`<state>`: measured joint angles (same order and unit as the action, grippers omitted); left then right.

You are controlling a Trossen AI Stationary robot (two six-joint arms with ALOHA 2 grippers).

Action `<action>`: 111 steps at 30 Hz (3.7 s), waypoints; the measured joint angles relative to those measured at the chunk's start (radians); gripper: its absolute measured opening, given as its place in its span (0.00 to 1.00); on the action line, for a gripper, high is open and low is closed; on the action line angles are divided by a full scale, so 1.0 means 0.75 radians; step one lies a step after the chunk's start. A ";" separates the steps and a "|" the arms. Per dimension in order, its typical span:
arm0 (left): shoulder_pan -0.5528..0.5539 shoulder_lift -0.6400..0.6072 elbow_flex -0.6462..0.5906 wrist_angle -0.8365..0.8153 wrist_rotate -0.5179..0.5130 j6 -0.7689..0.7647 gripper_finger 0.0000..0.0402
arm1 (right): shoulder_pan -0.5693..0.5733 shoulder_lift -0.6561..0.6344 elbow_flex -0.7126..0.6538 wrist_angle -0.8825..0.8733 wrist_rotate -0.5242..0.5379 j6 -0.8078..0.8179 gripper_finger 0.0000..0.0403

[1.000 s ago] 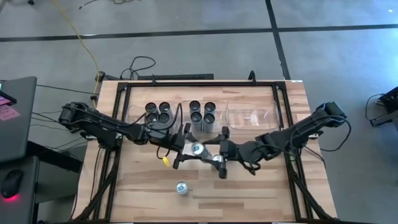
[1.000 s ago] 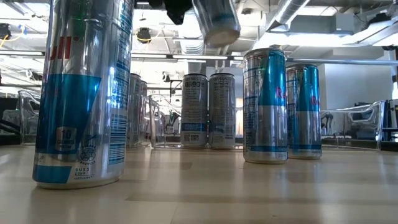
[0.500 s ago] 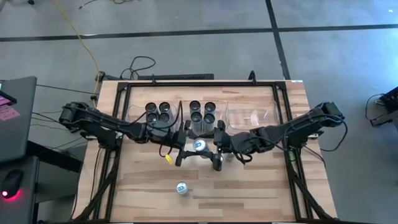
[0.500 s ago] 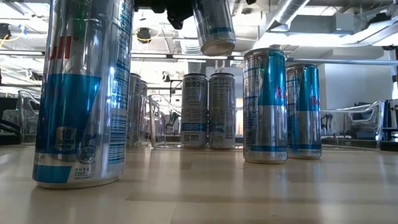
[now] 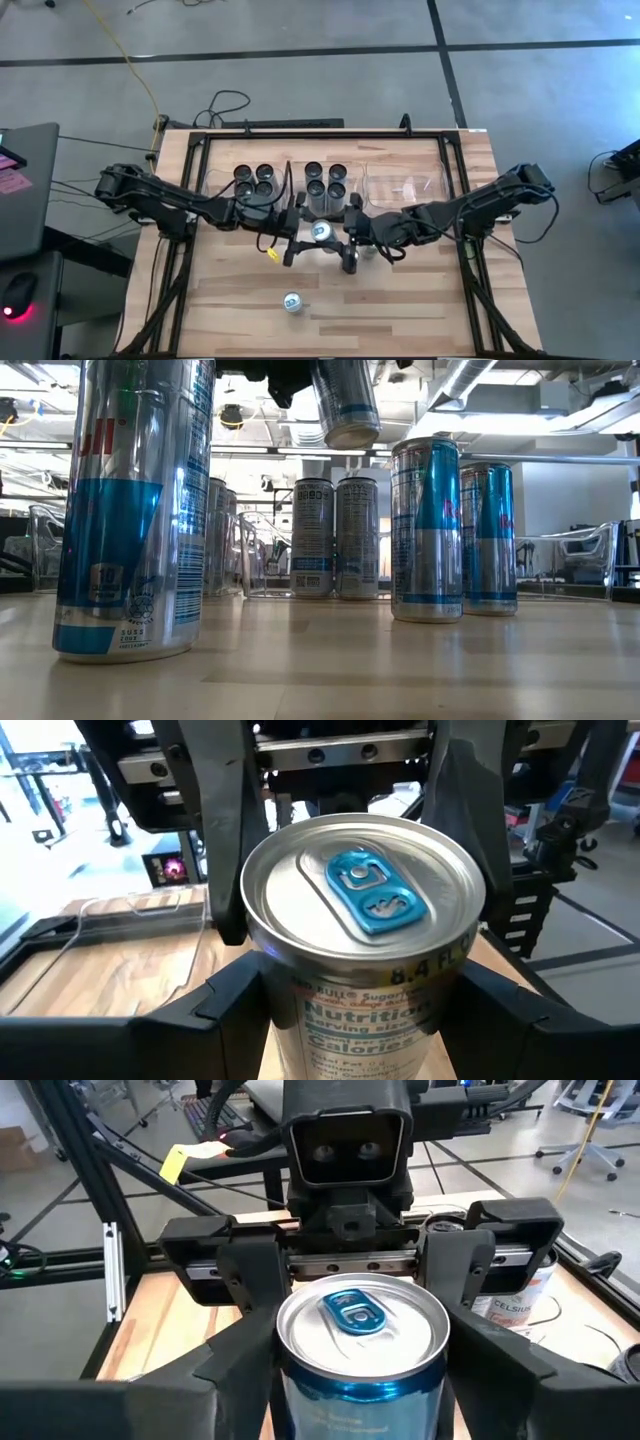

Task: Sort soda cans
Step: Put the silver soda can into the right transparent bin

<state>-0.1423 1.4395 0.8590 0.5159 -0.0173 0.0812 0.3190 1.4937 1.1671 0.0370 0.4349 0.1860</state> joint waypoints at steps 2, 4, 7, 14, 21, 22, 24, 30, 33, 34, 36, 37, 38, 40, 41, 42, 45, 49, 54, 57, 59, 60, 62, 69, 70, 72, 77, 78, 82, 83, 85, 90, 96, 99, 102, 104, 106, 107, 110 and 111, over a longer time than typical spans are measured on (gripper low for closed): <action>0.005 0.000 0.018 -0.043 -0.003 -0.009 0.56 | -0.008 -0.001 0.000 -0.010 -0.008 0.003 0.65; 0.006 0.000 0.041 -0.080 -0.004 -0.028 0.56 | -0.011 -0.003 0.000 -0.017 -0.009 0.019 0.61; 0.006 -0.001 0.070 -0.124 -0.008 -0.037 0.57 | -0.015 -0.005 0.001 -0.032 -0.007 0.040 0.56; 0.006 -0.007 0.099 -0.156 -0.005 -0.026 0.57 | 0.027 -0.031 0.001 -0.031 0.067 0.015 0.52; 0.006 -0.078 0.108 -0.171 0.005 -0.055 0.63 | 0.068 -0.120 0.001 -0.032 0.070 -0.037 0.52; 0.005 -0.091 0.108 -0.174 0.021 -0.058 0.64 | 0.070 -0.131 0.001 -0.035 0.070 -0.040 0.52; 0.000 -0.114 0.107 -0.178 0.077 -0.044 0.65 | 0.072 -0.141 0.001 -0.037 0.070 -0.045 0.52; -0.016 -0.171 0.103 -0.170 0.118 -0.047 0.66 | 0.083 -0.149 0.000 -0.065 0.086 -0.054 0.52; -0.017 -0.181 0.103 -0.219 0.025 -0.049 0.66 | 0.088 -0.146 -0.001 -0.064 0.099 -0.055 0.52; -0.017 -0.179 0.103 -0.243 0.000 -0.049 0.66 | 0.089 -0.147 -0.001 -0.061 0.102 -0.056 0.52; -0.016 -0.189 0.101 -0.297 -0.020 -0.049 0.66 | 0.101 -0.158 -0.001 -0.058 0.122 -0.058 0.52; -0.016 -0.199 0.099 -0.310 -0.021 -0.049 0.66 | 0.111 -0.165 -0.001 -0.084 0.156 -0.055 0.51; -0.016 -0.216 0.100 -0.313 -0.021 -0.049 0.66 | 0.120 -0.176 -0.001 -0.121 0.204 -0.050 0.51; -0.021 -0.270 0.101 -0.382 -0.022 -0.029 0.66 | 0.135 -0.206 -0.001 -0.193 0.279 -0.022 0.51; -0.025 -0.292 0.101 -0.402 -0.023 -0.021 0.66 | 0.142 -0.225 -0.001 -0.229 0.304 -0.001 0.51; -0.029 -0.317 0.102 -0.425 -0.024 -0.014 0.66 | 0.144 -0.249 -0.001 -0.264 0.319 0.024 0.51; -0.057 -0.415 0.100 -0.521 -0.033 0.013 0.66 | 0.148 -0.321 -0.001 -0.349 0.338 0.096 0.51; -0.088 -0.525 0.086 -0.617 -0.042 0.001 0.66 | 0.150 -0.423 -0.001 -0.547 0.414 0.207 0.51; -0.149 -0.641 -0.049 -0.589 -0.131 -0.009 0.66 | 0.079 -0.538 -0.002 -0.821 0.570 0.443 0.51; -0.172 -0.699 -0.166 -0.478 -0.155 -0.029 0.66 | -0.021 -0.582 -0.062 -0.848 0.568 0.497 0.51; -0.175 -0.732 -0.249 -0.417 -0.187 -0.050 0.66 | -0.106 -0.599 -0.121 -0.851 0.540 0.522 0.51; -0.175 -0.746 -0.289 -0.388 -0.198 -0.062 0.66 | -0.151 -0.608 -0.158 -0.841 0.523 0.529 0.51; -0.175 -0.772 -0.370 -0.335 -0.205 -0.097 0.66 | -0.250 -0.621 -0.237 -0.831 0.496 0.555 0.51; -0.179 -0.817 -0.571 -0.215 -0.238 -0.196 0.66 | -0.572 -0.666 -0.570 -0.497 0.367 0.525 0.51; -0.186 -0.816 -0.588 -0.204 -0.240 -0.196 0.66 | -0.609 -0.667 -0.620 -0.424 0.331 0.517 0.51; -0.194 -0.815 -0.616 -0.176 -0.253 -0.193 0.66 | -0.671 -0.655 -0.716 -0.285 0.270 0.514 0.51; -0.198 -0.830 -0.626 -0.163 -0.277 -0.192 0.66 | -0.757 -0.603 -0.870 -0.141 0.239 0.528 0.51; -0.199 -0.832 -0.626 -0.159 -0.277 -0.184 0.66 | -0.762 -0.591 -0.885 -0.135 0.238 0.523 0.51; -0.200 -0.831 -0.626 -0.159 -0.275 -0.171 0.66 | -0.757 -0.567 -0.927 -0.050 0.225 0.481 0.51; -0.200 -0.830 -0.626 -0.158 -0.275 -0.167 0.66 | -0.756 -0.568 -0.933 -0.041 0.225 0.474 0.51; -0.200 -0.829 -0.626 -0.160 -0.275 -0.167 0.66 | -0.757 -0.567 -0.933 -0.023 0.218 0.450 0.52; -0.210 -0.829 -0.626 -0.159 -0.273 -0.178 0.66 | -0.756 -0.571 -0.934 -0.019 0.190 0.425 0.60; -0.230 -0.829 -0.626 -0.153 -0.274 -0.176 0.66 | -0.690 -0.571 -0.934 -0.001 0.187 0.338 0.72; -0.230 -0.829 -0.626 -0.154 -0.276 -0.177 0.66 | -0.671 -0.577 -0.931 0.016 0.206 0.303 0.76; -0.230 -0.829 -0.626 -0.156 -0.277 -0.178 0.66 | -0.662 -0.605 -0.915 0.015 0.233 0.278 0.80; -0.230 -0.829 -0.626 -0.156 -0.283 -0.179 0.66 | -0.662 -0.631 -0.904 0.004 0.249 0.273 0.82; -0.230 -0.829 -0.626 -0.158 -0.283 -0.188 0.66 | -0.662 -0.666 -0.888 -0.033 0.252 0.268 0.84; -0.230 -0.829 -0.626 -0.162 -0.283 -0.194 0.66 | -0.657 -0.691 -0.878 -0.052 0.251 0.270 0.84; -0.230 -0.829 -0.626 -0.192 -0.283 -0.211 0.66 | -0.600 -0.782 -0.845 -0.168 0.245 0.305 0.85; -0.231 -0.829 -0.626 -0.204 -0.283 -0.214 0.66 | -0.571 -0.815 -0.833 -0.238 0.214 0.323 0.84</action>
<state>-0.3153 0.8177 0.3893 0.3631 -0.2298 -0.0792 -0.1090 0.8827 0.5427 -0.1414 0.5956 0.4284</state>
